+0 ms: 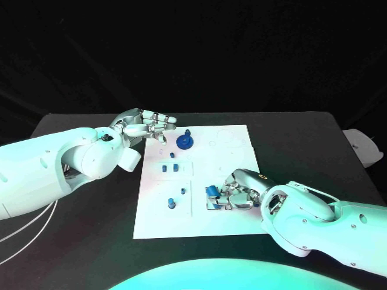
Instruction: Assemble the parts on the task board
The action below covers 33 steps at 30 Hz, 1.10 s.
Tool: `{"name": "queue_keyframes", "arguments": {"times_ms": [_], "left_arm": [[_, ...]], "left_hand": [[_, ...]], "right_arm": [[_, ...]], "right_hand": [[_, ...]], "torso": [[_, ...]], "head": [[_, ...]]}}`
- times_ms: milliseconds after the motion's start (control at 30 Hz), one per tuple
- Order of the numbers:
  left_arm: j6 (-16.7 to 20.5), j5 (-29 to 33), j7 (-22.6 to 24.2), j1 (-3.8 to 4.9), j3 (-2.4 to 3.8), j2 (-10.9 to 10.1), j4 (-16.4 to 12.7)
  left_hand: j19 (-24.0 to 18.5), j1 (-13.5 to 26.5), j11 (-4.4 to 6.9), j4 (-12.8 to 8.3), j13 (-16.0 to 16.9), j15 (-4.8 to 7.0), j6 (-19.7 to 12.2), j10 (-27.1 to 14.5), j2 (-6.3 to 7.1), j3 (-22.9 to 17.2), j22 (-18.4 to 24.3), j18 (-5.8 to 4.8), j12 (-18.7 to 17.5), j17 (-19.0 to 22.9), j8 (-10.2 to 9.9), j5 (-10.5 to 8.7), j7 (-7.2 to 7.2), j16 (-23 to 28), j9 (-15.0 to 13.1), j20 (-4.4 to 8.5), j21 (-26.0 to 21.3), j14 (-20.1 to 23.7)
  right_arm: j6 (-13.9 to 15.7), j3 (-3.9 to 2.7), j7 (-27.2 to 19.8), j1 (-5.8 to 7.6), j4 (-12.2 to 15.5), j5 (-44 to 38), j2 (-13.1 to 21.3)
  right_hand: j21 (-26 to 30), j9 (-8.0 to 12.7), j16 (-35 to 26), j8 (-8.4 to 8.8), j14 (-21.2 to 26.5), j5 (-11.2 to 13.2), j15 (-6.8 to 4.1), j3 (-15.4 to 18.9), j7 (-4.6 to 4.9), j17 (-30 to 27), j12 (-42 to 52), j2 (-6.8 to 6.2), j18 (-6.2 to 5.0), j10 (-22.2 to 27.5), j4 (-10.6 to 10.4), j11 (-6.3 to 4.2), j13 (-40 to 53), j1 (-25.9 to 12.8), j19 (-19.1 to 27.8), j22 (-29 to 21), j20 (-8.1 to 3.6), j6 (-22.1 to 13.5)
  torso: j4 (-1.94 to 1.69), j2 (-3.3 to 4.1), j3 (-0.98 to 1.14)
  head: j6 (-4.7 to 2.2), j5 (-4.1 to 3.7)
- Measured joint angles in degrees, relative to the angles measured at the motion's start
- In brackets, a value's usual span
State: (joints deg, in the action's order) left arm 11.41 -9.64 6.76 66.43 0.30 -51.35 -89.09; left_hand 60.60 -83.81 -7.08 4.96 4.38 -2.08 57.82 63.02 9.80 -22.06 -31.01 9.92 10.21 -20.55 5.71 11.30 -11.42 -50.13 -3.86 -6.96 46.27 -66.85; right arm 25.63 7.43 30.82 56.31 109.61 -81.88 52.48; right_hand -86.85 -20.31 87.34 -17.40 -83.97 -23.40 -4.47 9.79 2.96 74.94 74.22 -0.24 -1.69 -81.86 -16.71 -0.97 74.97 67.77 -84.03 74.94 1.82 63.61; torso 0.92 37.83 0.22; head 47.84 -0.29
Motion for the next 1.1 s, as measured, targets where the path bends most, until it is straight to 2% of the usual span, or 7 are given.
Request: {"name": "queue_keyframes", "arguments": {"times_ms": [233, 467, 633, 800, 867, 967, 1100], "left_arm": [[-0.11, 0.01, -0.06, 0.00, 0.00, -0.04, -0.05], [-0.23, 0.01, -0.10, 0.00, 0.00, -0.09, -0.09], [-0.27, 0.01, -0.12, 0.00, 0.00, -0.19, -0.11], [-0.28, 0.02, -0.13, 0.01, 0.00, -0.42, -0.19], [-0.28, 0.02, -0.14, 0.01, 0.00, -0.63, -0.20], [-0.27, 0.02, -0.15, 0.01, 0.00, -0.90, -0.20], [-0.27, 0.02, -0.15, 0.01, -0.03, -1.05, -0.21]], "left_hand": [[0.00, 0.00, -0.19, 0.00, 0.00, 0.00, 0.00, -0.19, 0.00, 0.00, 0.00, -0.04, 0.00, 0.06, 0.00, 0.00, 0.00, 0.00, 0.00, 0.00, 0.00, 0.00], [0.00, 0.00, -0.20, 0.00, 0.00, 0.00, 0.00, -0.20, 0.00, 0.00, 0.00, -0.06, 0.00, 0.06, 0.00, 0.00, 0.00, 0.00, 0.00, 0.00, 0.00, 0.00], [0.00, 0.00, -0.20, 0.00, 0.00, 0.00, 0.00, -0.20, 0.00, 0.00, -0.01, -0.07, 0.00, 0.05, 0.00, 0.00, 0.00, 0.00, 0.00, 0.00, 0.00, 0.00], [0.00, 0.00, -0.20, 0.00, 0.00, 0.00, 0.00, -0.20, 0.00, 0.00, 0.00, -0.08, 0.00, 0.05, 0.00, 0.00, 0.00, 0.00, 0.00, 0.00, 0.00, 0.00], [0.00, 0.00, -0.20, 0.00, 0.00, 0.00, 0.00, -0.20, 0.00, 0.00, 0.04, -0.08, 0.00, 0.05, 0.00, 0.00, 0.00, 0.00, 0.00, 0.00, 0.00, 0.00], [0.00, 0.00, -0.20, 0.00, 0.00, 0.00, 0.00, -0.20, 0.00, 0.00, 0.04, -0.08, 0.00, 0.05, 0.00, 0.00, 0.00, 0.00, 0.00, 0.00, 0.00, 0.00], [0.00, 0.00, -0.20, 0.00, 0.00, 0.00, 0.00, -0.20, 0.00, 0.00, 0.04, -0.08, 0.00, 0.05, 0.00, 0.00, 0.00, 0.00, 0.00, 0.00, 0.00, 0.00]], "right_arm": [[-0.62, 0.04, 0.58, -0.03, -0.07, -0.07, 0.03], [-0.63, 0.04, 1.08, -0.04, -0.16, -0.44, -0.03], [-0.36, 0.05, 1.33, -0.04, -0.15, -1.12, -0.05], [-0.13, 0.05, 1.50, -0.04, 0.43, -2.01, 0.28], [-0.08, 0.05, 1.51, -0.04, 0.87, -2.34, 0.71], [-0.05, 0.05, 1.52, -0.04, 1.54, -2.85, 1.50], [-0.05, 0.05, 1.52, -0.04, 2.42, -3.35, 2.39]], "right_hand": [[0.00, -0.77, 0.00, -0.33, -0.06, 1.42, -0.06, 2.25, -0.41, 0.00, -0.58, 0.76, 0.00, 0.00, -0.10, 0.00, -0.01, -4.27, 0.00, 0.00, 0.00, 0.38], [0.26, -1.67, 0.00, -0.34, -0.06, 12.94, -0.06, 3.80, -0.18, -0.01, -1.16, -0.76, 0.00, 0.00, -0.14, 0.00, -0.01, -10.33, 0.00, -0.01, 0.01, 0.15], [0.53, -2.17, 0.00, -0.33, -0.06, 16.48, -0.06, 2.33, -0.10, -0.01, -1.46, -2.97, 0.00, 0.00, -0.28, 0.00, -0.02, -13.50, 0.00, -0.01, 0.01, 0.06], [0.53, -2.45, 0.00, -0.44, -0.06, 16.05, -0.05, 1.04, -0.10, -0.01, -1.46, -3.02, 0.00, -0.16, -0.18, -0.16, -0.02, -14.01, 0.00, -0.02, 0.01, 0.06], [0.21, -2.64, 0.00, -0.56, -0.06, 14.35, -0.05, 0.28, -0.10, -0.01, -1.46, -2.87, 0.00, -0.20, -0.12, -0.21, -0.02, -13.85, 0.00, -0.02, 0.01, 0.06], [-0.01, -3.10, 0.00, -0.99, -0.06, 10.72, -0.05, -0.58, -0.10, -0.01, -0.95, -0.55, 0.00, -0.51, 0.42, -0.51, -0.02, -11.33, 0.00, -0.02, 0.01, 0.06], [-0.31, -3.80, 0.28, -1.43, 0.01, 6.29, -0.39, -0.89, -0.39, -0.02, 0.00, 0.53, 0.00, -1.11, 0.73, -0.83, -0.02, -6.59, 0.07, -0.02, -0.34, 0.36]], "torso": [[0.02, -0.04, -0.01], [0.02, -0.08, -0.02], [-0.01, -0.08, -0.04], [0.01, -0.08, -0.04], [0.02, -0.09, -0.02], [0.02, -0.10, -0.01], [0.02, -0.10, 0.02]], "head": [[0.24, 0.04], [0.15, -0.06], [0.08, -0.12], [0.02, -0.15], [0.01, -0.17], [-0.06, -0.23], [-0.03, -0.20]]}}
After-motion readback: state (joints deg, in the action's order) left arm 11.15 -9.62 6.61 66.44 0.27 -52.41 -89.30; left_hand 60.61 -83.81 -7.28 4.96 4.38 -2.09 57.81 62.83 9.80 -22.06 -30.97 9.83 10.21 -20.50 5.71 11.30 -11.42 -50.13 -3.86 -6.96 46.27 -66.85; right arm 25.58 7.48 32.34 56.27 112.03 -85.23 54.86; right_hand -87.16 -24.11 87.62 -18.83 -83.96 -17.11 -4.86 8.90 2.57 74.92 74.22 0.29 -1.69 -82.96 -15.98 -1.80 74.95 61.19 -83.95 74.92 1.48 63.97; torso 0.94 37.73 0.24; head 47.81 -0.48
